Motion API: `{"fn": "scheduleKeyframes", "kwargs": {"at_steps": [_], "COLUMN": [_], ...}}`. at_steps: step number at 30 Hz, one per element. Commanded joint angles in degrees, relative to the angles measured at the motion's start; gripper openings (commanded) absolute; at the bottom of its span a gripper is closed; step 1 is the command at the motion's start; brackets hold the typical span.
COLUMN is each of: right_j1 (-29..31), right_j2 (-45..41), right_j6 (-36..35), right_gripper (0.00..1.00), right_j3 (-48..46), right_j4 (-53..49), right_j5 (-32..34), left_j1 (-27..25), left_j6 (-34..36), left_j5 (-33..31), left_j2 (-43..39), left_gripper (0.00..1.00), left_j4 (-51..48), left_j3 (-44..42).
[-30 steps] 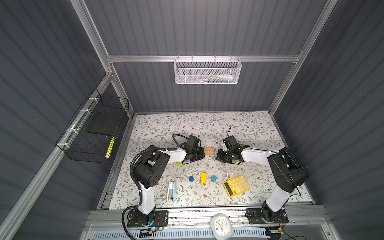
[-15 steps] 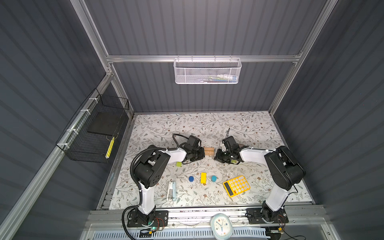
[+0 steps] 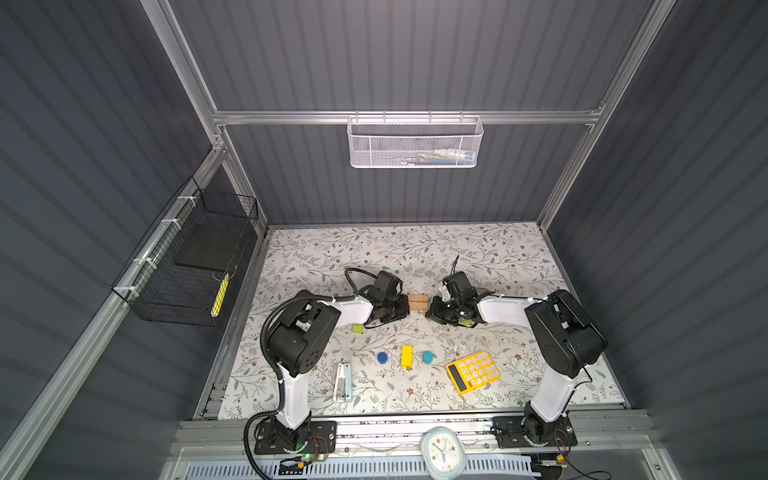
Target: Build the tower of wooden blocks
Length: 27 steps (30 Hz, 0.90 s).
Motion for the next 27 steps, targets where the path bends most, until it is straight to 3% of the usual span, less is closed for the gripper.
{"fn": "scheduleKeyframes", "kwargs": {"at_steps": [1,27], "right_j1": [0.16,0.04], "right_j2": [1.62,2.73], "right_j6": [0.16,0.13], "right_gripper": [0.0,0.0], "right_j3": [0.79,1.92], "right_j4": [-1.21,-2.07], "right_j5": [0.88,2.39], "left_j1": [0.3,0.3], "left_j6": [-0.48,-0.49], "left_j5": [-0.07,0.19], "left_j2": [1.82,3.21], "left_gripper": [0.0,0.0], "left_j4": [-3.19,-2.89], "left_j3": [-1.78,-1.18]}}
